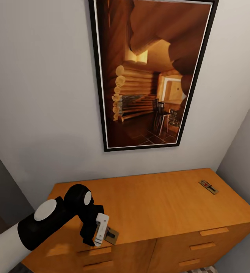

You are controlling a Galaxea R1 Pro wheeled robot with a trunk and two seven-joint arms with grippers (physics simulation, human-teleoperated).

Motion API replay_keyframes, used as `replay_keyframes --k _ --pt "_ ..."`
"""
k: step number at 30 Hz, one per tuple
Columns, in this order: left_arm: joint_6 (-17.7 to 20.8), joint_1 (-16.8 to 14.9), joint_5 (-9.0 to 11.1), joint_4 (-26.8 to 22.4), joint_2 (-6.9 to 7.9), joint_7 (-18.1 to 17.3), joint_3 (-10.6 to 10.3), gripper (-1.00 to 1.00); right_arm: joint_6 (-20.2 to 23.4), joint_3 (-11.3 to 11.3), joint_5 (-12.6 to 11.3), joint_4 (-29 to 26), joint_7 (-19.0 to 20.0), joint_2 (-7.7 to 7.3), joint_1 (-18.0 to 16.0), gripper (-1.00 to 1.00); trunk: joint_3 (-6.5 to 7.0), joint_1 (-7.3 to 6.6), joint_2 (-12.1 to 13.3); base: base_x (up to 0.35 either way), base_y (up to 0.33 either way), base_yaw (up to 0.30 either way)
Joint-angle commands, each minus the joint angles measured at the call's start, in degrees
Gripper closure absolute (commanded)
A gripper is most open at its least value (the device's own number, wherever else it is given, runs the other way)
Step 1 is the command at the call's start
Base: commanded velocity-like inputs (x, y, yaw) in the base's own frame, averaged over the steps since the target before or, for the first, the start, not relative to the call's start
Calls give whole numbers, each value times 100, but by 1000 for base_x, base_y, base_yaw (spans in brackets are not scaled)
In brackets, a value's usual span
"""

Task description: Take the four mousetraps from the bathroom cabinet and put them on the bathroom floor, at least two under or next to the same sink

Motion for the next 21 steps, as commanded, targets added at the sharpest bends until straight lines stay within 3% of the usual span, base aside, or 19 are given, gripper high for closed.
replay_keyframes --k 1,9,21 --pt "61 -8 -37 -7 3 -36 -10 -100 31 49 -55 -9 -26 2 -3 -100 -12 5 -12 180 112 0" --pt "61 -8 -37 -6 5 -36 -15 -100 29 49 -55 -9 -26 5 -3 -100 -12 5 -12 166 97 0" --pt "61 -8 -37 0 13 -36 -17 -100 17 49 -58 -9 -26 11 -3 -100 -12 5 -12 24 12 0"
